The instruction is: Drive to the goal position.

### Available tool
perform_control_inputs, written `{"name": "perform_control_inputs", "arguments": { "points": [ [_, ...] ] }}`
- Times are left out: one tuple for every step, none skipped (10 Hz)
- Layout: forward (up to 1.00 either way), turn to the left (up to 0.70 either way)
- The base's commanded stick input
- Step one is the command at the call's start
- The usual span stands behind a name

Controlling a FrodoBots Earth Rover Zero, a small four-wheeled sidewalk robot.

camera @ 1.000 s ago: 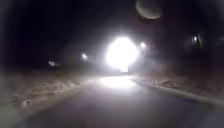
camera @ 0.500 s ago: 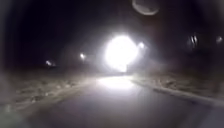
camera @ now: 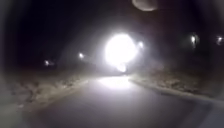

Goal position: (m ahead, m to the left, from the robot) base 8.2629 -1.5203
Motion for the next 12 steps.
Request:
{"name": "perform_control_inputs", "arguments": {
  "points": [
    [1.00, 0.06],
    [1.00, 0.07],
    [1.00, 0.07],
    [1.00, 0.08],
    [1.00, 0.08],
    [1.00, 0.09],
    [1.00, 0.09],
    [1.00, 0.08],
    [1.00, 0.08],
    [1.00, 0.09],
    [1.00, 0.11],
    [1.00, 0.13]
  ]
}}
